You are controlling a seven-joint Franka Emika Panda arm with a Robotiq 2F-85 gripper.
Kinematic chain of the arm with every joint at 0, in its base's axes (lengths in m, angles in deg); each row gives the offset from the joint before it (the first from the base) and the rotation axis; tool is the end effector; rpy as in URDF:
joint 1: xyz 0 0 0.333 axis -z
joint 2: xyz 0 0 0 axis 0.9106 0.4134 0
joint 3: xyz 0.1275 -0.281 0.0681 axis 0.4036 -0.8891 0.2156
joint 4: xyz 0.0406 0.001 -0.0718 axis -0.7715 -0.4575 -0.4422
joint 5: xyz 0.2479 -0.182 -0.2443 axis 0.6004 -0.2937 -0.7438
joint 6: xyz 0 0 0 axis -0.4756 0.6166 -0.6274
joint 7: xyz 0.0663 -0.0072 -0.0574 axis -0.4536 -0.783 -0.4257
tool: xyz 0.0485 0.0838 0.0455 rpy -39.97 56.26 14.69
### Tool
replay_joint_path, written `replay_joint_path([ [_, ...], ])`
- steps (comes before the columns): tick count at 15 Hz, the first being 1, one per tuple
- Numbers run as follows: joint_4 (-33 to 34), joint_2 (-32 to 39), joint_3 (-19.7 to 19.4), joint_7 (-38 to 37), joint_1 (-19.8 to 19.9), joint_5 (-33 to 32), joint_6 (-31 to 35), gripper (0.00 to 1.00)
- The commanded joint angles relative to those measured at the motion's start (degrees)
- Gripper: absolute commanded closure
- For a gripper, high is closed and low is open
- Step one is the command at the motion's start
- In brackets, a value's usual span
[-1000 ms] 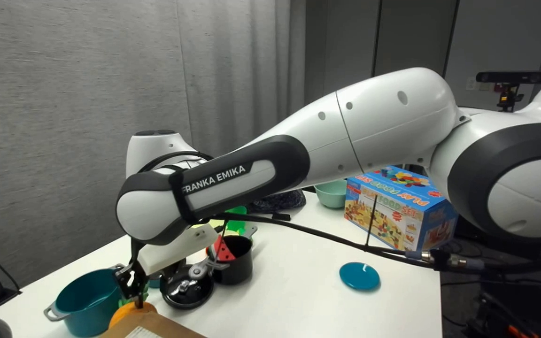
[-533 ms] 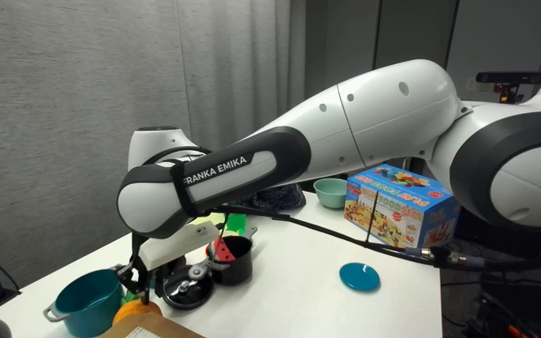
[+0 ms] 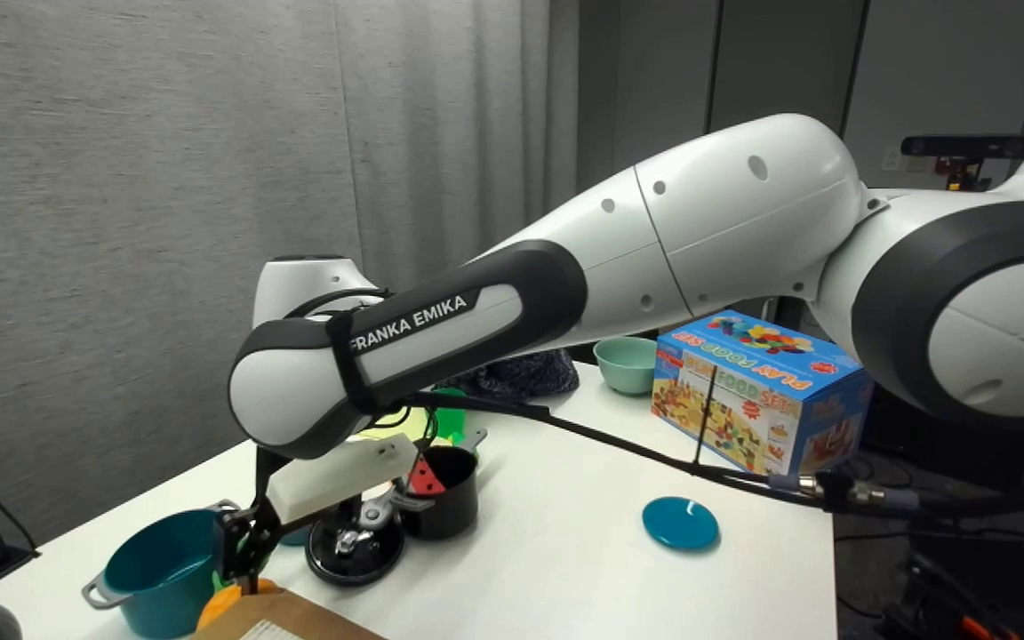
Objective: Put the pineapple plushie on the black plate
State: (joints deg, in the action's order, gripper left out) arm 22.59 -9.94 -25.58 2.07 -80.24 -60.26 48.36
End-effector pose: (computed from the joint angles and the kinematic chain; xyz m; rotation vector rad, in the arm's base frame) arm 0.7774 0.2203 0.1959 -2.9497 0.1963 -0.1188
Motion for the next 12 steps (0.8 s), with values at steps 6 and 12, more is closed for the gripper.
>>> replay_joint_path([
  [6, -2.2, -1.3, 5.1, 1.1, 2.2, 4.5, 0.8, 0.0],
  [12, -4.6, -2.2, 5.8, 2.3, 3.4, 5.4, 2.3, 0.26],
])
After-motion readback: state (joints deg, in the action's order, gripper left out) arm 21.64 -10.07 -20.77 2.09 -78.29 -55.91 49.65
